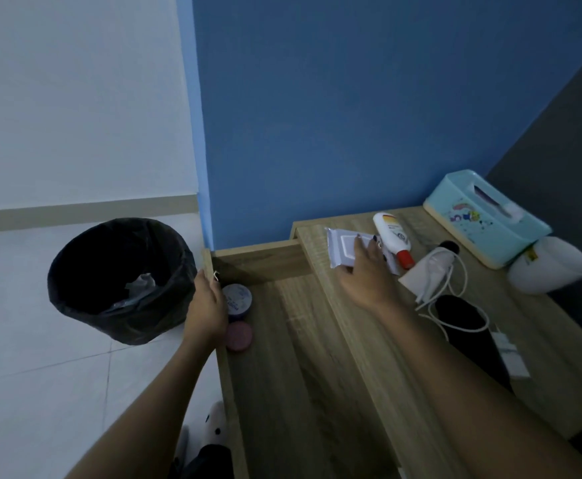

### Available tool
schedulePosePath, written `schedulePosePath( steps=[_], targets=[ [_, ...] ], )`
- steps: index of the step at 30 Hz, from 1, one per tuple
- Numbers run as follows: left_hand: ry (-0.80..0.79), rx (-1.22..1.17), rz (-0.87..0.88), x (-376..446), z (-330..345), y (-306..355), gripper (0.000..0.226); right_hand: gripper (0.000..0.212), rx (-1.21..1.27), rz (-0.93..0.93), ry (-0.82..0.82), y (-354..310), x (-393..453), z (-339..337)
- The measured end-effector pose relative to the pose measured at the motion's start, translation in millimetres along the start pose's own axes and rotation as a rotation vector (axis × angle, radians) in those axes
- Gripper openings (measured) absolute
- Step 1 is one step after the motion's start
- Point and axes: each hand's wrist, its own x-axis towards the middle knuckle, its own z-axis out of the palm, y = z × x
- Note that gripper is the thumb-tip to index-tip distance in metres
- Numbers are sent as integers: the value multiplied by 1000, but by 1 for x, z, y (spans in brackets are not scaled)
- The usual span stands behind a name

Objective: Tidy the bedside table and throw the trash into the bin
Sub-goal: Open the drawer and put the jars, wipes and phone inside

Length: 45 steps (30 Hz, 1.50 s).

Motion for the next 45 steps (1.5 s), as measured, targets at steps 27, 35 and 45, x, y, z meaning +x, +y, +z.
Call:
schedulePosePath(
  steps=[27,35,45],
  targets=[
    [-20,-34,3,-4,-3,6,46,76,-34,-227,163,32,-26,0],
    [-23,-30,-14,-2,-3,5,48,87,280,-266,199,-42,-42,23],
    [5,-19,12,0,-1,1,44,88,174,17,24,-73,-70,109]
  ],
)
